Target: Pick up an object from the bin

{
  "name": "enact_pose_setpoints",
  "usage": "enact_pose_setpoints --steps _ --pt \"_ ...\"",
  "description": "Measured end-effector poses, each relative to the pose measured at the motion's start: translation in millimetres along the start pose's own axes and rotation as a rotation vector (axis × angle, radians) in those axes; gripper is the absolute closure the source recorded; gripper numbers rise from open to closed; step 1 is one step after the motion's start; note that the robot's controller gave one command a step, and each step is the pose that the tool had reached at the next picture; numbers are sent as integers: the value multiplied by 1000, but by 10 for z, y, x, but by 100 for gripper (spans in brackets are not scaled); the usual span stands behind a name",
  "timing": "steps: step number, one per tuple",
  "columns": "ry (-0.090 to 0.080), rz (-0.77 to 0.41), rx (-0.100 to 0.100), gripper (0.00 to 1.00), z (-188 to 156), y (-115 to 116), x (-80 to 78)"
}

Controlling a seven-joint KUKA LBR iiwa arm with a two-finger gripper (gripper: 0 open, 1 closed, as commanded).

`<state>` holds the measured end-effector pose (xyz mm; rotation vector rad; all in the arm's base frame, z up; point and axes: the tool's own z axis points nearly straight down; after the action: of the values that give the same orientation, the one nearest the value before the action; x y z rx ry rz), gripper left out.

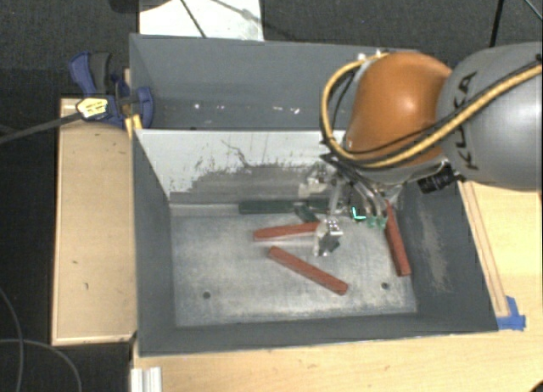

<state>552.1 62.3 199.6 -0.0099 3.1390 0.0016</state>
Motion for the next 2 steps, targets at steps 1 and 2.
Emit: enact_pose_setpoints --steps 1,2 --pt "-8 10 -1 0 426 -16 38" --pt "-4 103 0 0 1104 32 83"
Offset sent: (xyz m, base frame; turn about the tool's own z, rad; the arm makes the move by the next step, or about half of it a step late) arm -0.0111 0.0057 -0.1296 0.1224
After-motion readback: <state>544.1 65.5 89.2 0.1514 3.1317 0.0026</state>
